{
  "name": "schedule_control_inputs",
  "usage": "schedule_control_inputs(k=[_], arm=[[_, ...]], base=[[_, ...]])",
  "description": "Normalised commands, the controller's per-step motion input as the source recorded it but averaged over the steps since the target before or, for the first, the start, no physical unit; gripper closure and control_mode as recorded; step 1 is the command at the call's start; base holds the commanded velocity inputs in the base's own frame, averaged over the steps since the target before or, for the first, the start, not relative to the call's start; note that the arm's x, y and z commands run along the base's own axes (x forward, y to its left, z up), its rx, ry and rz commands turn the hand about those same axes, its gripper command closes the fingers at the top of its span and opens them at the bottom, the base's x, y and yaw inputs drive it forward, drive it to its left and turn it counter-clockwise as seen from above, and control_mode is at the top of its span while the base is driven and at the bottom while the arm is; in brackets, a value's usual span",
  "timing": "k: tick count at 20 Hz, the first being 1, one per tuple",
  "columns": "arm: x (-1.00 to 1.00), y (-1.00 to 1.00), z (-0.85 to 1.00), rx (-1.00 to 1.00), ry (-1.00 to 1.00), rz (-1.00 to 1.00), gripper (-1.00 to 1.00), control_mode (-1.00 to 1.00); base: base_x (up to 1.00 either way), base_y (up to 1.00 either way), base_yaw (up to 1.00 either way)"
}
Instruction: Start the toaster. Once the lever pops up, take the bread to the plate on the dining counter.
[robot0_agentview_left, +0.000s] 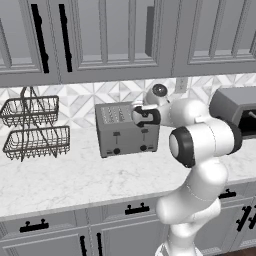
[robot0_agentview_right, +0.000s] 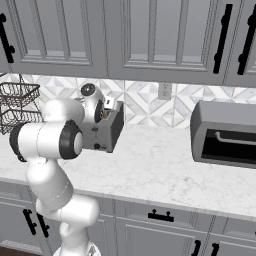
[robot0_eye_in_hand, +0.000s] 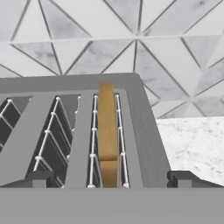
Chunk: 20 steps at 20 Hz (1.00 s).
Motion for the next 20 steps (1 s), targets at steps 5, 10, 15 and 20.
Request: schedule_control_inputs(k=[5,10,15,20], arm=[[0.36,0.03,-0.13,0.00,0.01,0.00,-1.00,-1.00],[0.36,0.05,-0.16,0.00,0.01,0.00,-1.00,-1.00],[0.30,0.04,-0.13,0.00,0.00,0.00,-1.00,-1.00],[0.14,0.01,-0.13,0.00,0.00,0.00,1.00,-1.00]], base=[[0.00,0.00,0.00],[0.00,0.00,0.00],[0.00,0.00,0.00],[0.00,0.00,0.00]])
